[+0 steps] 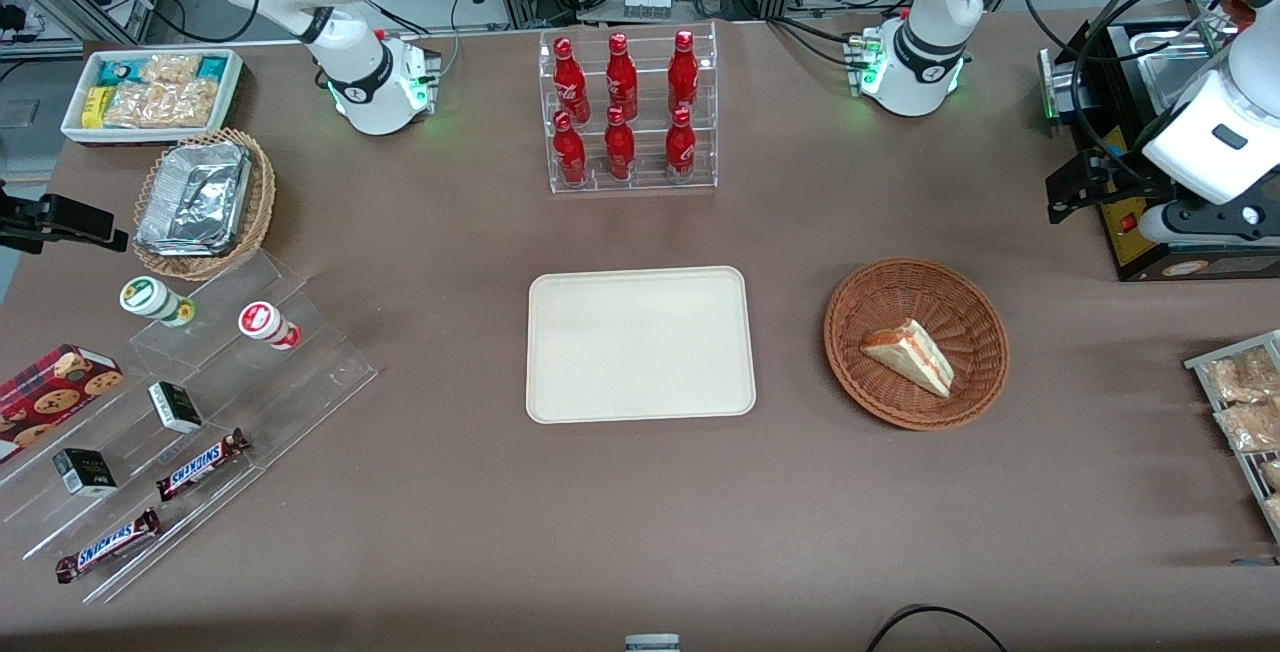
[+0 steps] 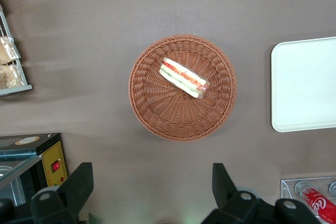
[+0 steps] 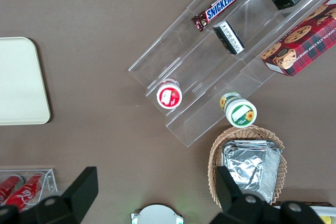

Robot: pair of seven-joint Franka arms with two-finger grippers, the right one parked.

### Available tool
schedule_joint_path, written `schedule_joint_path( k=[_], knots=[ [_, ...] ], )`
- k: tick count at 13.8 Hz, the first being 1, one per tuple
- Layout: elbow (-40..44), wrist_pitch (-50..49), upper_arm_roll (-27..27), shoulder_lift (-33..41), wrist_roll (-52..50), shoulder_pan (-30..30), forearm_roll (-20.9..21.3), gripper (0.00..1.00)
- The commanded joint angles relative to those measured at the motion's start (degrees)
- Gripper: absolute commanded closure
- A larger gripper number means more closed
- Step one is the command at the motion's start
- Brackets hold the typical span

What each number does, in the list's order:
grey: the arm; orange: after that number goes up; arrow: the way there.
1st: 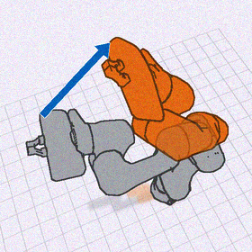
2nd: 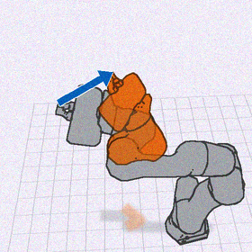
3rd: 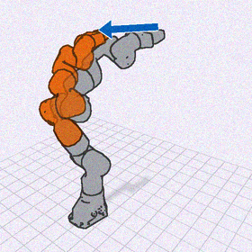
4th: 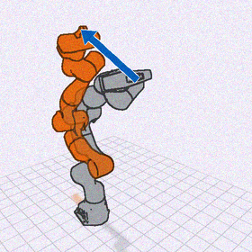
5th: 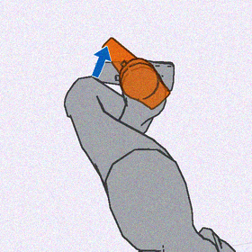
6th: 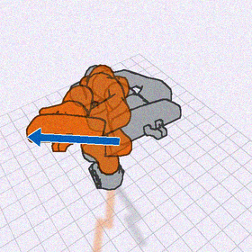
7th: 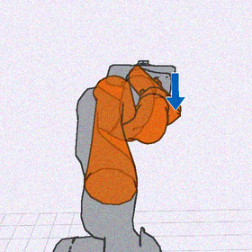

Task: Place sandwich from basket to tray
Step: 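Move the left gripper down over the wrapped sandwich in the wicker basket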

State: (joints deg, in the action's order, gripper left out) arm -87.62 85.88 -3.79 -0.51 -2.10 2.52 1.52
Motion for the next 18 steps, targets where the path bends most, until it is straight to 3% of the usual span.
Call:
schedule_joint_path(
  k=[1,6,9,12,18],
  knots=[
    [1.23,-0.37,0.98,-0.37,0.08,0.99,0.06,0.0],
    [-0.17,1.65,0.89,-3.0,-0.88,0.82,0.24,0.0],
    [-5.52,9.79,0.45,-5.28,-4.03,2.04,0.24,0.0],
    [-15.53,20.87,0.45,-4.85,-10.46,4.5,1.03,0.0],
    [-29.15,38.18,0.36,-5.64,-33.37,4.95,0.42,0.0]
  ],
)
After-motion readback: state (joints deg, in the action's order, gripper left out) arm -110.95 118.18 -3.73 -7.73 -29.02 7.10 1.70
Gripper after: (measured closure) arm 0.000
